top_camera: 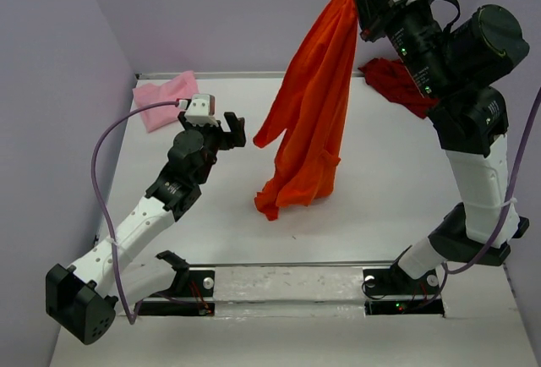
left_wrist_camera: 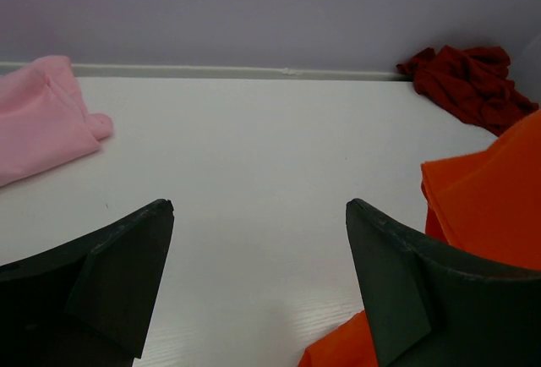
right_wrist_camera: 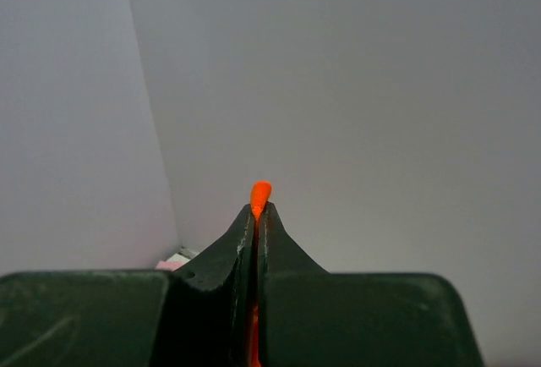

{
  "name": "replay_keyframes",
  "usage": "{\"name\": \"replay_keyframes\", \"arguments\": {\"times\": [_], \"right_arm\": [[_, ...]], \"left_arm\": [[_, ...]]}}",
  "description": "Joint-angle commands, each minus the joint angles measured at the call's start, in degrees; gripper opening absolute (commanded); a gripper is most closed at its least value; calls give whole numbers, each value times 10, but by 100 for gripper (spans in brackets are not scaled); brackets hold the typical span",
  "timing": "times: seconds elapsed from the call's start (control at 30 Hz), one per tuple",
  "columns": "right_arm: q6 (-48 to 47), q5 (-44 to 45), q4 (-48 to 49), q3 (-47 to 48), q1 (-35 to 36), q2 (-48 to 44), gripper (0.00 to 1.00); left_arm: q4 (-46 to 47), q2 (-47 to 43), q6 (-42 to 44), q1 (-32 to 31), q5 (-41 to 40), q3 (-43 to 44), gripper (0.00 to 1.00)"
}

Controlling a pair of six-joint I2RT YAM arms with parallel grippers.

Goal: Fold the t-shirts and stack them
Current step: Flatten out the crumpled T-shirt at the center of the board.

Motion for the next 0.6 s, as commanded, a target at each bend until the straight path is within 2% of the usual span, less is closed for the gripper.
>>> {"name": "replay_keyframes", "arguments": {"times": [0.0, 0.13, 0.17, 0.3, 0.4, 0.57], "right_arm": [[-35, 63, 37, -24, 2, -7, 0], [-38, 133, 43, -136, 2, -25, 0], [-31, 147, 53, -202, 2, -35, 0], [8, 141, 96, -354, -24, -51, 0], [32, 101, 101, -392, -30, -17, 0], [66, 28, 83, -378, -30, 52, 0]], "left_arm": [[36, -15, 3, -5, -1, -2, 92], [34, -13, 1, -6, 12, 2, 92], [38, -14, -1, -6, 13, 0, 93], [43, -26, 5, -8, -4, -6, 93], [43, -32, 6, -9, -9, -5, 92], [47, -49, 9, -9, -14, -10, 92]]}}
